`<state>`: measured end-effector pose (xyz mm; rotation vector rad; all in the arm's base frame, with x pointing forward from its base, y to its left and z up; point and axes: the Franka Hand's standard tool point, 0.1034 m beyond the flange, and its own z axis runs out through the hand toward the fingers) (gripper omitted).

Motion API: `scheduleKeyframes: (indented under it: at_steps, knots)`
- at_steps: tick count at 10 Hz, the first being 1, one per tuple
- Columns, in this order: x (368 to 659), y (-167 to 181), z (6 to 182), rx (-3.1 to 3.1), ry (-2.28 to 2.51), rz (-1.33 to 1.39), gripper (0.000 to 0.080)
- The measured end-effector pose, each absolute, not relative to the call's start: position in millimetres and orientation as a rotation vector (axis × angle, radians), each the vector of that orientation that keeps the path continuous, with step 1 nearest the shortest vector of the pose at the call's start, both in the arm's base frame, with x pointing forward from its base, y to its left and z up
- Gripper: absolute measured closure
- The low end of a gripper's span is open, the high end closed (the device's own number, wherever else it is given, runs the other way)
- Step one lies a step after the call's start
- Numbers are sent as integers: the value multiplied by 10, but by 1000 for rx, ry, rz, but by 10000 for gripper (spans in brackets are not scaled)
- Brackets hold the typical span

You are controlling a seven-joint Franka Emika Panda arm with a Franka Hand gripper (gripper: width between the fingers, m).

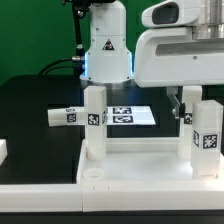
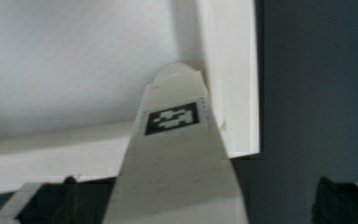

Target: Assemble desk

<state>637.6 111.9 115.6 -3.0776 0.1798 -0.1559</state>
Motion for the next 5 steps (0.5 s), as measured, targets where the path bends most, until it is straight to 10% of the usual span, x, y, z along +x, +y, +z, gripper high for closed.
scheduleKeyframes:
  at_steps: [2,4,5]
  knots:
    - [6360,1150,1129,-3087,115,-151,151]
    - [6359,1148,1127,-3074,239,-147,416]
    - [6359,1148,1127,-3057,367,-143,416]
